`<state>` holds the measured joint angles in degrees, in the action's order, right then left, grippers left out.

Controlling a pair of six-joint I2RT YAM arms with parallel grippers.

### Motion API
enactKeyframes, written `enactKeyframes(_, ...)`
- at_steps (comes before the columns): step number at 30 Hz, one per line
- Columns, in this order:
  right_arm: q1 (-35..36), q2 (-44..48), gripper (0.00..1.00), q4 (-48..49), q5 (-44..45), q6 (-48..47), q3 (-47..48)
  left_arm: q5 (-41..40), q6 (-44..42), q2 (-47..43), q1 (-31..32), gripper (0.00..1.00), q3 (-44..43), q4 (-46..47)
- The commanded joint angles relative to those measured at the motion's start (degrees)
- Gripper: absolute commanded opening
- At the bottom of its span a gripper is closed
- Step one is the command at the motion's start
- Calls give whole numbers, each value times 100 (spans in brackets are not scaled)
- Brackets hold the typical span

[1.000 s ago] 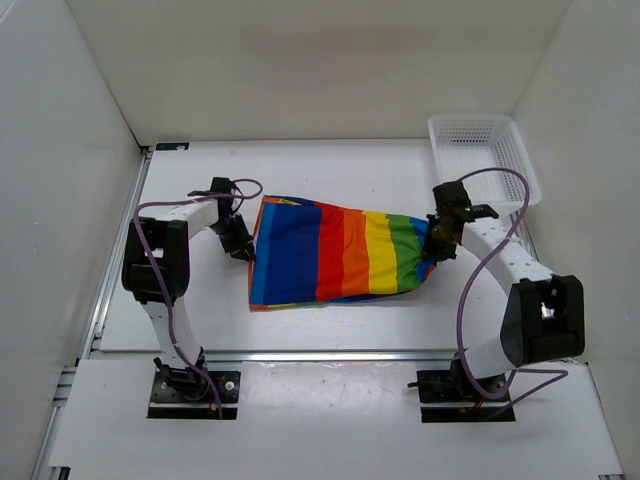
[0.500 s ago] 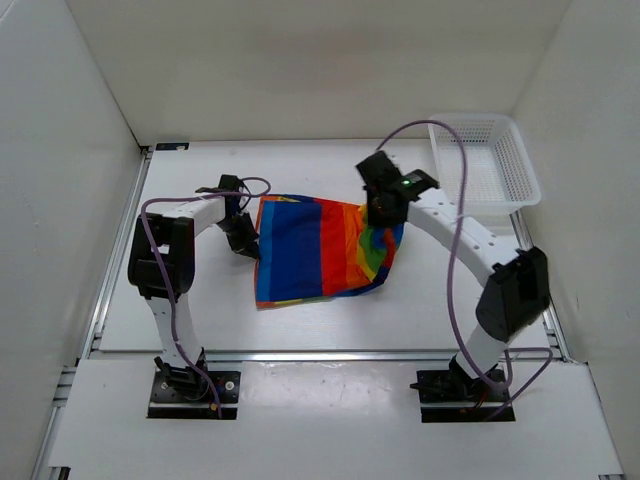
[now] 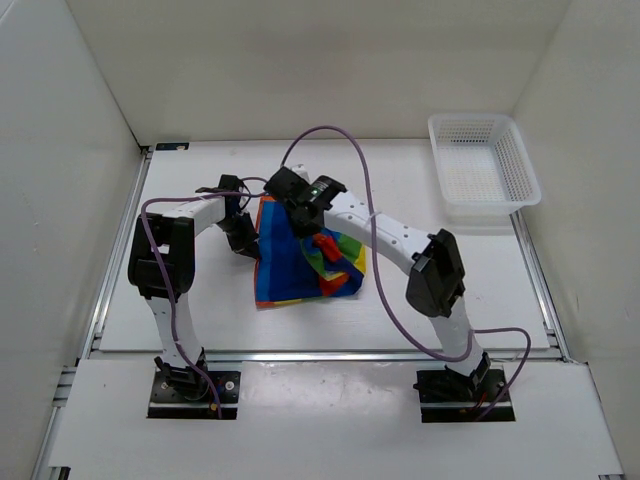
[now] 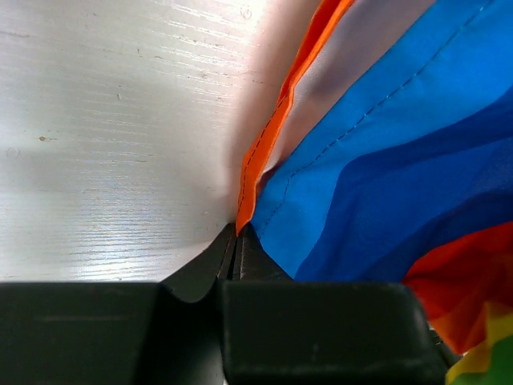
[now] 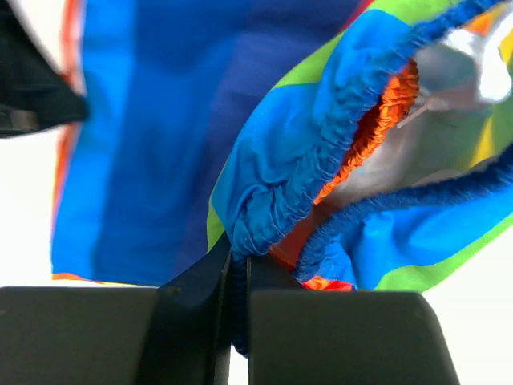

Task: Fold and stack the shorts
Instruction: Fold the shorts

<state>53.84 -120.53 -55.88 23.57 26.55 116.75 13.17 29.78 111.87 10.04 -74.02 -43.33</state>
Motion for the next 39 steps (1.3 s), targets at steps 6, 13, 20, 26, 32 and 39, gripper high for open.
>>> enactKeyframes(6,109,-805,10,76,-922,-35,1350,19,-86,63,42,11,19,88)
enactKeyframes(13,223,344,75,832,-1057,-246,552,19,-34,63,42,11,72,141)
enactKeyframes(20,101,1979,46,1192,-591,-115,-1021,19,-34,-43,42,11,72,141)
enactKeyframes(26,-121,920,53,508,-1030,-114,-681,19,-34,-43,42,11,72,141)
enactKeyframes(32,109,83,61,508,-828,-167,-504,133,19,-43,42,11,72,141)
enactKeyframes(39,109,-375,54,508,-714,-220,-451,195,19,10,42,11,72,141)
